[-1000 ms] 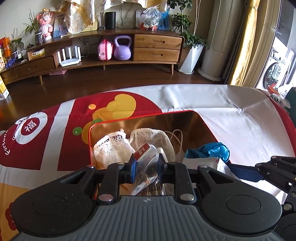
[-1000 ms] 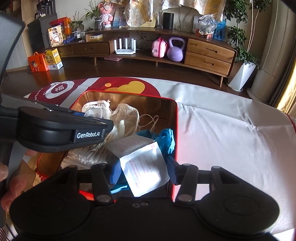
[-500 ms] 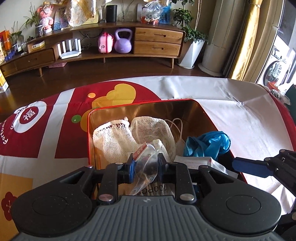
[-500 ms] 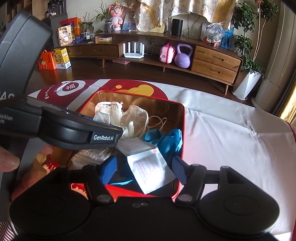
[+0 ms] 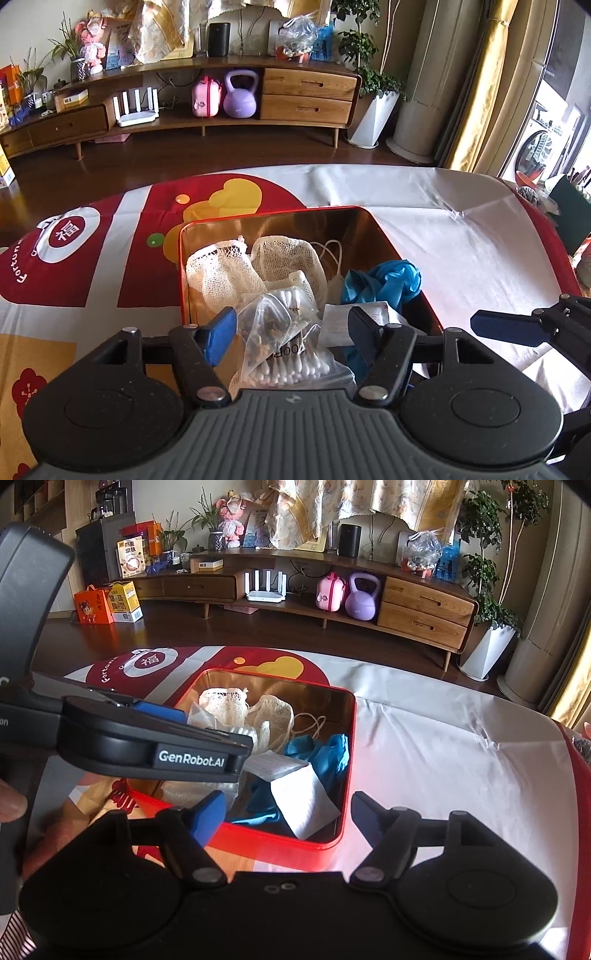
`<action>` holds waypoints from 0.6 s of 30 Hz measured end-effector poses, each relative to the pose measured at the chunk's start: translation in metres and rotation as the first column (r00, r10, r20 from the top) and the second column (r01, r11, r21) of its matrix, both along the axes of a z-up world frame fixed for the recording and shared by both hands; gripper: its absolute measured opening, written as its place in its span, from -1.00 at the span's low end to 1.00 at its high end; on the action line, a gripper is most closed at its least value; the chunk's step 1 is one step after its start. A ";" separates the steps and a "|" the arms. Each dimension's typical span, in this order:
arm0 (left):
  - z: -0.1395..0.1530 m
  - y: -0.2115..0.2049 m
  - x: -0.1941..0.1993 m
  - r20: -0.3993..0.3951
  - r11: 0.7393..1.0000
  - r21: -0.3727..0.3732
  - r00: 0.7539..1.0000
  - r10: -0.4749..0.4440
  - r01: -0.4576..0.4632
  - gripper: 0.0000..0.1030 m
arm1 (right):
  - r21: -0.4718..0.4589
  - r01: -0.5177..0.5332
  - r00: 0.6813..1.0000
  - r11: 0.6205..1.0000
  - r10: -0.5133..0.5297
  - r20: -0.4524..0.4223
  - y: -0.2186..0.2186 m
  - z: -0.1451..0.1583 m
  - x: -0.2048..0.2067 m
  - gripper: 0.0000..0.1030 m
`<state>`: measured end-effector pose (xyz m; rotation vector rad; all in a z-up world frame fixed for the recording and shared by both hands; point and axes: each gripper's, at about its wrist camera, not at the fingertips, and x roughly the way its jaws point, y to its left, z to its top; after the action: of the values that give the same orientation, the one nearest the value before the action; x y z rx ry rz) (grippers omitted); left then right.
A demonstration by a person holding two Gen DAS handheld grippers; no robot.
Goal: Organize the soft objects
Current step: 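Lower both items into the tin and open both grippers, then lift both open grippers away from the tin toward the yellow duck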
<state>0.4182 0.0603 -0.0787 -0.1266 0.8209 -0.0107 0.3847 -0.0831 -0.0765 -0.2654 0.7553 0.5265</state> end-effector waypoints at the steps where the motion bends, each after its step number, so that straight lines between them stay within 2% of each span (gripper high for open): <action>1: 0.003 0.000 -0.003 0.005 1.000 0.000 1.000 -0.002 0.002 0.29 | 0.001 -0.001 1.000 1.000 0.001 0.002 -0.001 0.002 -0.002 0.48; 16: 0.052 -0.002 -0.058 0.066 1.000 0.018 0.998 0.011 -0.012 0.35 | 0.042 -0.001 1.000 0.999 0.000 0.015 -0.026 0.045 -0.050 0.81; 18: 0.057 -0.003 -0.068 0.070 1.000 0.016 0.998 0.012 -0.013 0.46 | 0.052 -0.002 1.000 0.999 0.001 0.015 -0.032 0.049 -0.058 0.89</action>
<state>0.3503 0.0578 -0.0214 -0.1149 0.7507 0.0038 0.3265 -0.1151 -0.0270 -0.2212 0.7258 0.5439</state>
